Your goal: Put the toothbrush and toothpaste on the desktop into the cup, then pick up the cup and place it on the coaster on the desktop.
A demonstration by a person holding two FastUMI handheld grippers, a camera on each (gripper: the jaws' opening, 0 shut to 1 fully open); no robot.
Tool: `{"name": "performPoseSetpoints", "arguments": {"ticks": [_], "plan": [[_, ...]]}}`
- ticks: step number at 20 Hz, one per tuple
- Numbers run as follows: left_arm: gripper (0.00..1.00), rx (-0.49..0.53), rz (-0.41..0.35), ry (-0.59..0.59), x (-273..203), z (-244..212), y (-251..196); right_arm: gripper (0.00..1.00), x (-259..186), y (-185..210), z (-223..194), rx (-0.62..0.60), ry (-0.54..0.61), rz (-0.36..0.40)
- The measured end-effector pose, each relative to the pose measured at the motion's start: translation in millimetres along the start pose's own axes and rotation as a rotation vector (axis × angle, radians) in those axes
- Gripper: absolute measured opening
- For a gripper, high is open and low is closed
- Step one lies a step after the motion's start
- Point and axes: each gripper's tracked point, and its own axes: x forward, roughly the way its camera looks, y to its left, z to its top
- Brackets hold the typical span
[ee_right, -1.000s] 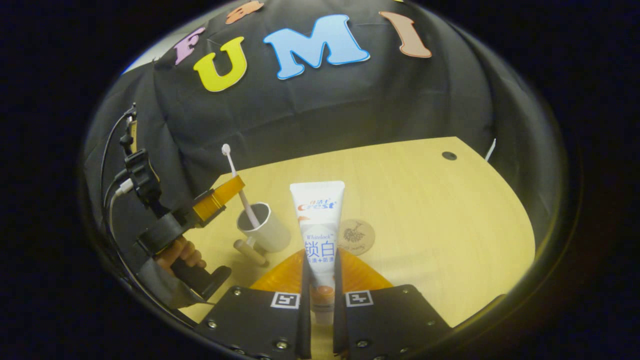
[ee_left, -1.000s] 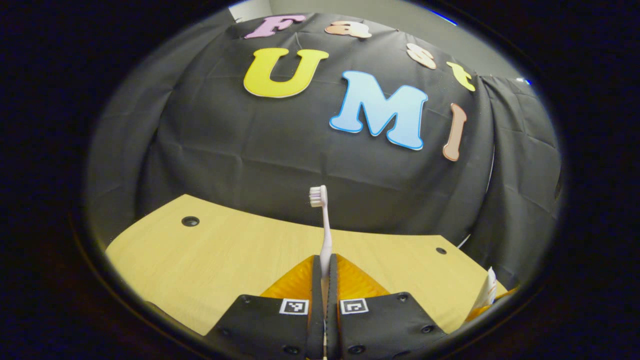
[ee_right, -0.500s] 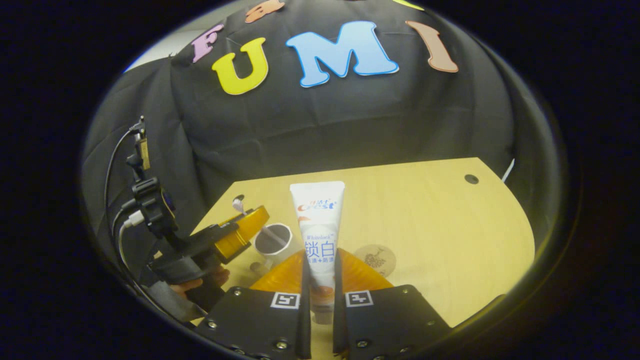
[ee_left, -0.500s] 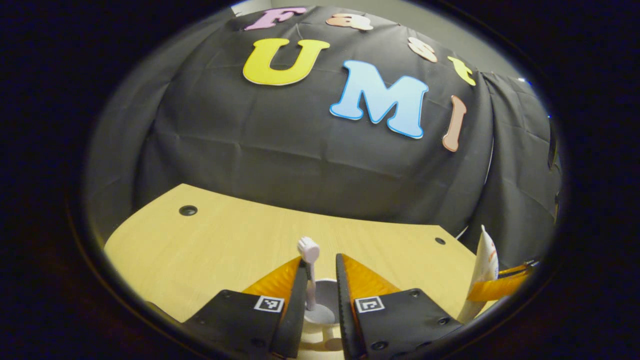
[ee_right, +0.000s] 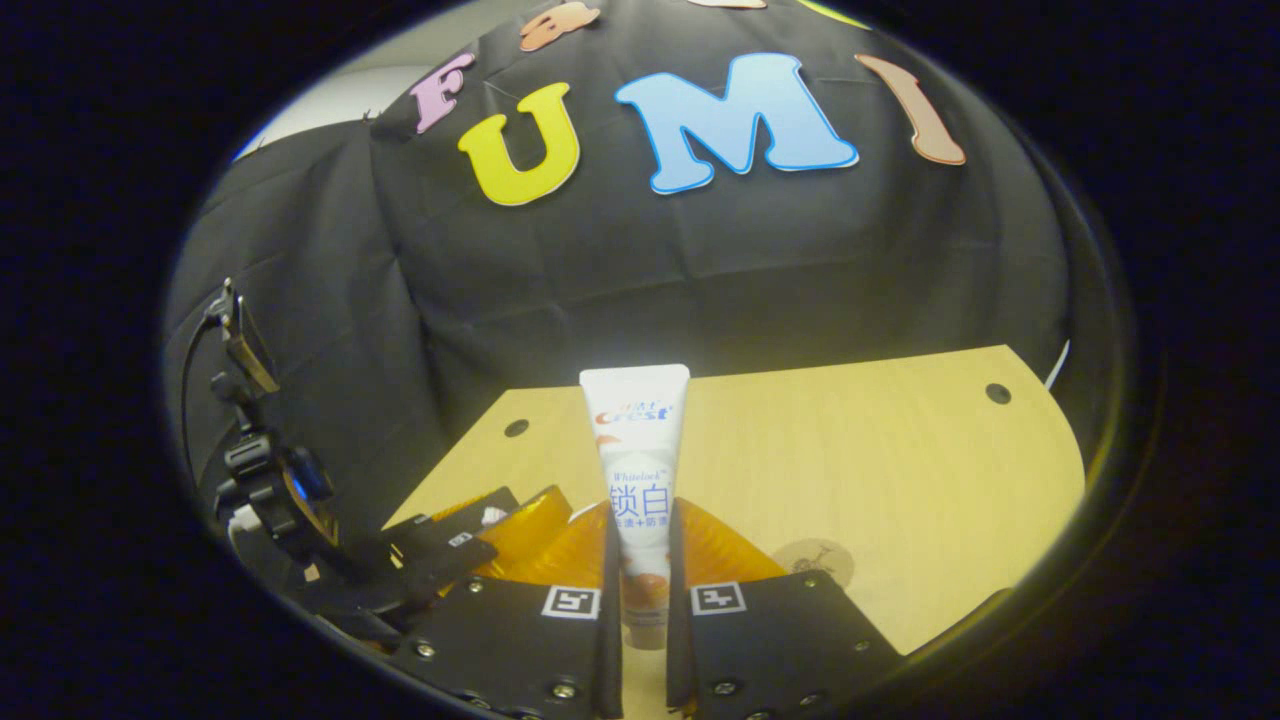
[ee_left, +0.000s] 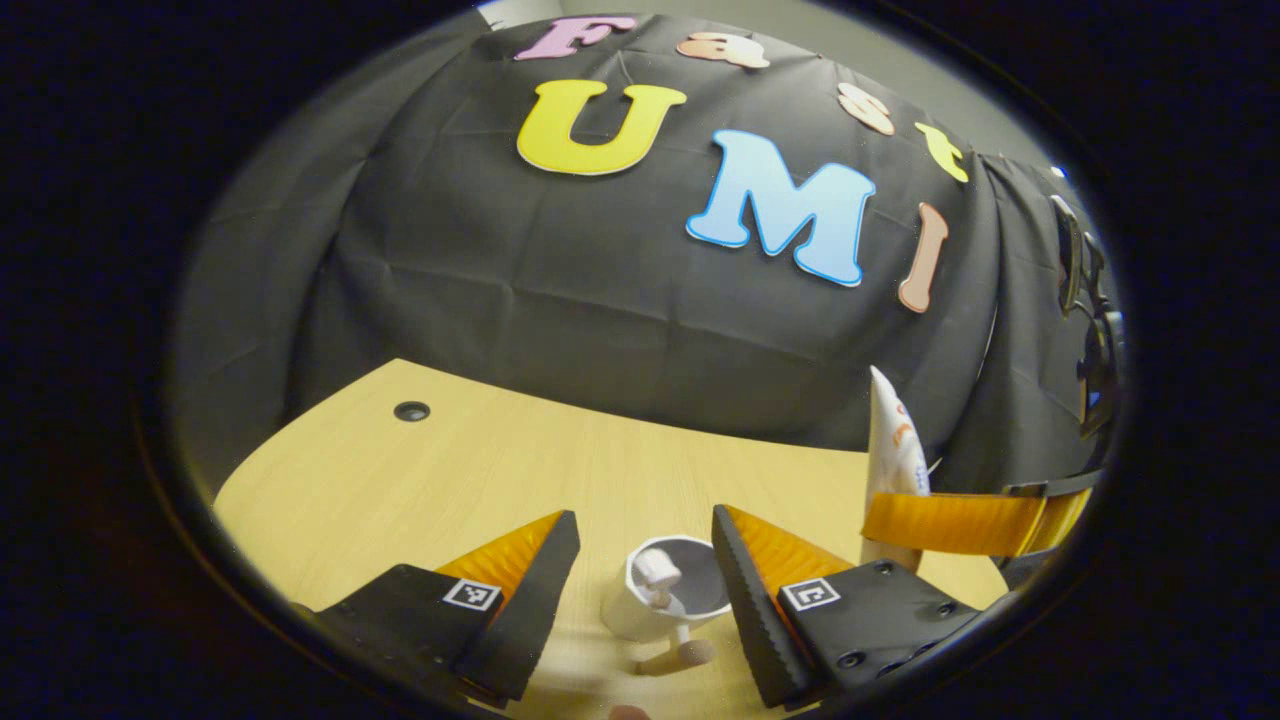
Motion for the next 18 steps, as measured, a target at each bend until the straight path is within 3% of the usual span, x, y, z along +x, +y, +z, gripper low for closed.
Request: {"name": "performPoseSetpoints", "arguments": {"ticks": [8,18], "plan": [[0.87,-0.021,0.003,-0.017,-45,12,10,0.18,44,30,28,-0.045,-0.089,0.057],[0.88,-0.068,0.032,0.026,-77,-4,40,0.18,100,42,-2,-0.135,-0.074,0.074]]}}
